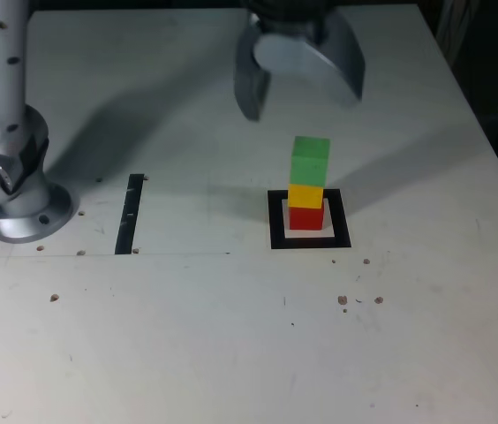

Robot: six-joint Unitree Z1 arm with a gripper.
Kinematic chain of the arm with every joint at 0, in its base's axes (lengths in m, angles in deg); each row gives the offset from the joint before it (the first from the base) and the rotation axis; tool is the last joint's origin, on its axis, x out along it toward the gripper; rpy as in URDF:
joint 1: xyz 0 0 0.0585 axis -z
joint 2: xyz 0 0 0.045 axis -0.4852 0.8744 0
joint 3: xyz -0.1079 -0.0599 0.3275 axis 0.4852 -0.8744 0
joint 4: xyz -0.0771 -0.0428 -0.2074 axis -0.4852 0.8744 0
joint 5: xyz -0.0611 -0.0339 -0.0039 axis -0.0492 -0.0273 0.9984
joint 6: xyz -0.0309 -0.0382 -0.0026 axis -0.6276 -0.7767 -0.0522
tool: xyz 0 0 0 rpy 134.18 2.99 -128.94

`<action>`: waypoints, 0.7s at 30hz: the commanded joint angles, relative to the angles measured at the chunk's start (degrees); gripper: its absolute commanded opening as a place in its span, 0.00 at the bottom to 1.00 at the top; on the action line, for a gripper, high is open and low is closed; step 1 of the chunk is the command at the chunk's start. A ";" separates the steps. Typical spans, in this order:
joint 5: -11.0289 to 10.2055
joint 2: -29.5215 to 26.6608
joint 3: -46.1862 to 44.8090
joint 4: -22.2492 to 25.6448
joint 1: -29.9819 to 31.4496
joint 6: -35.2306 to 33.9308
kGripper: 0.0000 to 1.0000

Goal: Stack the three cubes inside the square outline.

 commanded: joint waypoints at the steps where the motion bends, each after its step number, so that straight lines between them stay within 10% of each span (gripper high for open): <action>1: -0.43 -3.60 -1.42 0.14 -0.02 0.40 0.99; 12: 0.67 -16.01 -21.90 -1.83 -0.54 -0.19 0.99; 21: 6.26 -23.57 -48.10 -18.15 -4.83 -1.01 0.99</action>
